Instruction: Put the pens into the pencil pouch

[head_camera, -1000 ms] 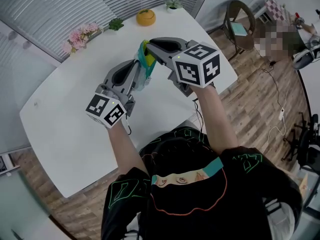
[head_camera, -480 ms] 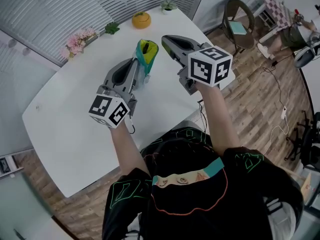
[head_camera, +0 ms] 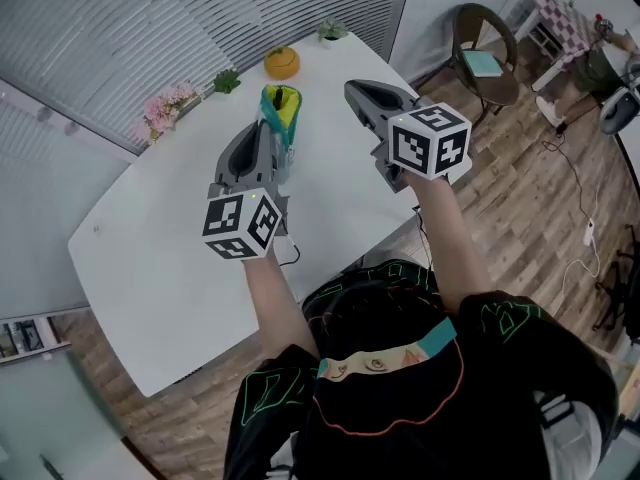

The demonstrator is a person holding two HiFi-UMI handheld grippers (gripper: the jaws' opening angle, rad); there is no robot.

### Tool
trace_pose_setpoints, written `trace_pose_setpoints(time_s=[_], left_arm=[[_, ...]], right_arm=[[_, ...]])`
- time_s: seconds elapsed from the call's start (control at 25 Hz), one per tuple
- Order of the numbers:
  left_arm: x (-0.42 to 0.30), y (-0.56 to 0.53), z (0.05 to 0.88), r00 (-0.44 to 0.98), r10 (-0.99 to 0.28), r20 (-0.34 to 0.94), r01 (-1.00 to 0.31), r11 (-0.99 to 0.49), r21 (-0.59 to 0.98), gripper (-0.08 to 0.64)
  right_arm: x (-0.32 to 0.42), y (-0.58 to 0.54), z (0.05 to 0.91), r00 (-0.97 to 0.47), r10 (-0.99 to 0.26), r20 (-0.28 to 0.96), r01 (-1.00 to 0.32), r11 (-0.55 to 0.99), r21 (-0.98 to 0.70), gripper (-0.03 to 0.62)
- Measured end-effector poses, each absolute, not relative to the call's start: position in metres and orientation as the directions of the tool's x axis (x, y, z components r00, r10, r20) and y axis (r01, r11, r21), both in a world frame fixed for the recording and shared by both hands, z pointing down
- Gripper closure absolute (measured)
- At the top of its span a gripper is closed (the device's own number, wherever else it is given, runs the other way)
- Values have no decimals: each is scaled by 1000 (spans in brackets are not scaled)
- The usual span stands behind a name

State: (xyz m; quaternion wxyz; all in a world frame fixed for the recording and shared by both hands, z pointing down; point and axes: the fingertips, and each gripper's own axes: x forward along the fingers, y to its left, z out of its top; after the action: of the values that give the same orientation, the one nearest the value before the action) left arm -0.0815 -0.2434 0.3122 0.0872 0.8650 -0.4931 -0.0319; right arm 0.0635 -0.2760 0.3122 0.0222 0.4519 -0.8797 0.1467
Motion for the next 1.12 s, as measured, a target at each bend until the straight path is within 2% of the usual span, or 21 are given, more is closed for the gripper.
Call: trace_pose_setpoints(time_s=[0.56, 1.12], left_arm=[[-57, -247, 287, 302, -953, -1, -943, -299, 149, 555], [-20, -239, 284, 246, -969, -30, -956, -248, 157, 555]], right_arm=[[137, -277, 289, -528, -841, 123, -849, 516, -119, 591], [182, -278, 280, -545, -834, 85, -838, 536, -108, 591]])
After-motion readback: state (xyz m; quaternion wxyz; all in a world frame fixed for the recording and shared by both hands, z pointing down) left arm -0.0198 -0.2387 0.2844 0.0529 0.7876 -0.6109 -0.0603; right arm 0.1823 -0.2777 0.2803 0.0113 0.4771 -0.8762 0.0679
